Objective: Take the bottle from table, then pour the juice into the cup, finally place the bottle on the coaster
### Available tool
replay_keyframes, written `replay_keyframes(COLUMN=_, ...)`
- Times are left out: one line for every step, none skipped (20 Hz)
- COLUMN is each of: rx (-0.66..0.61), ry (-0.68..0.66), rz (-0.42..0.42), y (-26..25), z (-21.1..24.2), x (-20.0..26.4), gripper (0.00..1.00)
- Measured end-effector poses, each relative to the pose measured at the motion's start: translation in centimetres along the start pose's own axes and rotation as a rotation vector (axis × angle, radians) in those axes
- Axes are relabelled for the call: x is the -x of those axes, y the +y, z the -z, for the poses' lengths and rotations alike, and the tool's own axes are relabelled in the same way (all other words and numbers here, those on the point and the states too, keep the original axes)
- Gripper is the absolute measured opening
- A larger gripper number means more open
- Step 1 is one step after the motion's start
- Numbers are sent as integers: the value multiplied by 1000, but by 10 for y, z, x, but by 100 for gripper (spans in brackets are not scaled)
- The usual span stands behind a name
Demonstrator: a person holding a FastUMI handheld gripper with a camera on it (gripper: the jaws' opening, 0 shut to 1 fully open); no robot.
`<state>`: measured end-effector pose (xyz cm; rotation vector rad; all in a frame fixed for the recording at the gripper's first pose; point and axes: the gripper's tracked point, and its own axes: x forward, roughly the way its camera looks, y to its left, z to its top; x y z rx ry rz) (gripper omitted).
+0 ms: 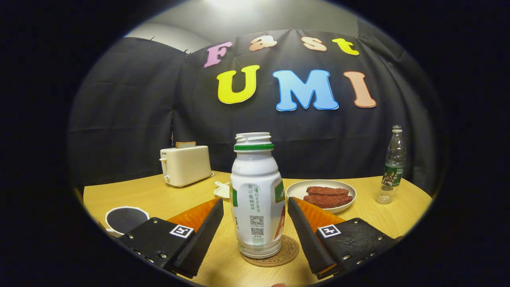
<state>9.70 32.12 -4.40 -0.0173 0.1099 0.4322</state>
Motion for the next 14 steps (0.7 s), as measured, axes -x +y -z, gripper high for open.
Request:
replay_keyframes(rx=3, ry=-2, rz=8, y=-2, z=-2, x=2, gripper=98)
replay_keyframes(rx=4, ry=-19, rz=11, y=-3, z=-9, x=5, gripper=98)
replay_keyframes(rx=7, ry=-47, rz=12, y=-3, z=-19, x=8, gripper=98)
replay_keyframes(rx=12, ry=-73, rz=20, y=-5, z=-29, x=12, gripper=98)
replay_keyframes(rx=21, ry=-99, rz=26, y=-6, z=-39, x=17, gripper=98)
replay_keyframes(rx=25, ry=-122, rz=30, y=-6, z=-48, x=23, gripper=98)
replay_keyframes(rx=25, ry=-140, rz=32, y=-7, z=-56, x=30, gripper=98)
replay_keyframes(rx=19, ry=-152, rz=35, y=-7, z=-62, x=36, gripper=98)
replay_keyframes(rx=11, ry=-160, rz=36, y=-8, z=-68, x=44, gripper=98)
replay_keyframes(rx=7, ry=-160, rz=41, y=-11, z=-73, x=50, gripper=98)
replay_keyframes(rx=5, ry=-158, rz=55, y=-18, z=-77, x=58, gripper=98)
replay_keyframes(rx=0, ry=-150, rz=64, y=-25, z=-79, x=65, gripper=98)
replay_keyframes(rx=-3, ry=-145, rz=68, y=-31, z=-82, x=73, gripper=98)
replay_keyframes(rx=-6, ry=-144, rz=84, y=-41, z=-87, x=80, gripper=98)
